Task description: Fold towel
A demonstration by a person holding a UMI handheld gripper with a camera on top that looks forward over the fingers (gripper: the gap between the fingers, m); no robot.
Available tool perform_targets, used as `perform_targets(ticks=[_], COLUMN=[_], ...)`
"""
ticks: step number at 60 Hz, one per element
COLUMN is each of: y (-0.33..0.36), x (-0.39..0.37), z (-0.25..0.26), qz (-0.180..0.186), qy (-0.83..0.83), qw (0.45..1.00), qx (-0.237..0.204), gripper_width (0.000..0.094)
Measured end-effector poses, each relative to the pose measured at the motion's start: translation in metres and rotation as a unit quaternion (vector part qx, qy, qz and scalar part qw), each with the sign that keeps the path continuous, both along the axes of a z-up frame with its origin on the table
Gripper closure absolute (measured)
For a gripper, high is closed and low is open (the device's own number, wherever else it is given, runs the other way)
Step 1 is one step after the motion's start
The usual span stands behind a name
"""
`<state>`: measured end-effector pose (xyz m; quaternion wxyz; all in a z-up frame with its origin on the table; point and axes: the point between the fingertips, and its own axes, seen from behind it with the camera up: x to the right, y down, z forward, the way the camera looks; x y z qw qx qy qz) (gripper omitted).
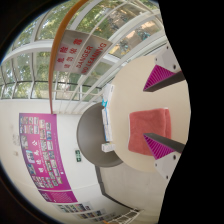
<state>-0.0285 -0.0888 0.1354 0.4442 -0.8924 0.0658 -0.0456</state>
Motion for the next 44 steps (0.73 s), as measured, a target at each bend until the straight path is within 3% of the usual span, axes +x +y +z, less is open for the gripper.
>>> perform_targets(ticks=[18, 28, 44], y=[-0.134, -0.208, -0.25], x=[-0.061, -0.086, -0.103], z=[0.08, 0.1, 0.12], qz=[-0.016, -0.021, -0.008], qy=[-0.037, -0.034, -0.042], qw=[0.999, 0.999, 0.998], qx=[0.034, 0.025, 0.036], gripper_width=[0.0081, 0.008, 0.008])
